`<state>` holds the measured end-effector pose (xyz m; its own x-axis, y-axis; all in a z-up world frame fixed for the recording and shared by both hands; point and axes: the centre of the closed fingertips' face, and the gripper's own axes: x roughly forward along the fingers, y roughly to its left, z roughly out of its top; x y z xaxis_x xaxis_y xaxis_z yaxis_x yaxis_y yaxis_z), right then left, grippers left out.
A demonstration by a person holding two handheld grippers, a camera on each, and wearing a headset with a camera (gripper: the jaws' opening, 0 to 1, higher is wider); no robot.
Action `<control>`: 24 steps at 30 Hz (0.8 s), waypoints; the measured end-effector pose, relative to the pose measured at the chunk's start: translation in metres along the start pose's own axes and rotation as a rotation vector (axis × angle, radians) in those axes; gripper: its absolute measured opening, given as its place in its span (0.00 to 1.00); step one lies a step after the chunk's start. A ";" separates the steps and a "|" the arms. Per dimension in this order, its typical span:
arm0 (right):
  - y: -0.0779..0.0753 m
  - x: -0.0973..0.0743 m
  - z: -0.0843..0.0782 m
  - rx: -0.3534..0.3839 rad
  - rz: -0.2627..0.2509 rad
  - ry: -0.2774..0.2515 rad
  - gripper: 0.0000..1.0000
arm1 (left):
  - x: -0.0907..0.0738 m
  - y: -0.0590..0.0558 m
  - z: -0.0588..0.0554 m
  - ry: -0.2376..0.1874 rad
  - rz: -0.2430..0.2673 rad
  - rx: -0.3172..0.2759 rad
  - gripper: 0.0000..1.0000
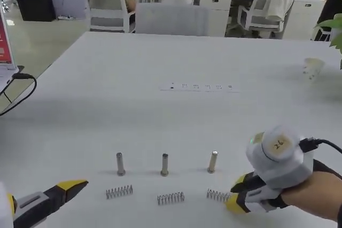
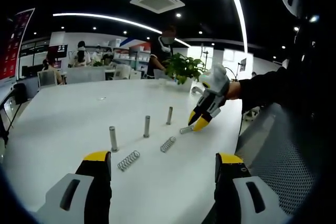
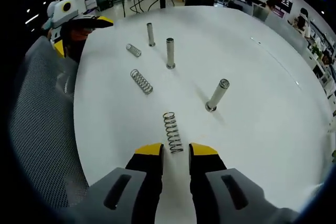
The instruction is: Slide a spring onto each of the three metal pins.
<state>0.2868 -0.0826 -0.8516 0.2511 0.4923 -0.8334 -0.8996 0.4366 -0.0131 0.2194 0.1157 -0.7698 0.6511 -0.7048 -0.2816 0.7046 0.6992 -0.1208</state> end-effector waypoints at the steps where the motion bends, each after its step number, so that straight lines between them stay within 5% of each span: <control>1: 0.000 0.000 0.000 -0.004 0.001 0.000 0.17 | 0.000 0.000 0.000 0.001 0.000 0.000 0.78; 24: 0.003 0.005 -0.001 -0.091 0.018 0.020 0.09 | 0.002 -0.004 0.003 0.008 -0.025 0.015 0.75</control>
<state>0.2847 -0.0797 -0.8567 0.2280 0.4836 -0.8451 -0.9330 0.3568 -0.0475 0.2188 0.1116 -0.7673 0.6308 -0.7211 -0.2865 0.7250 0.6793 -0.1137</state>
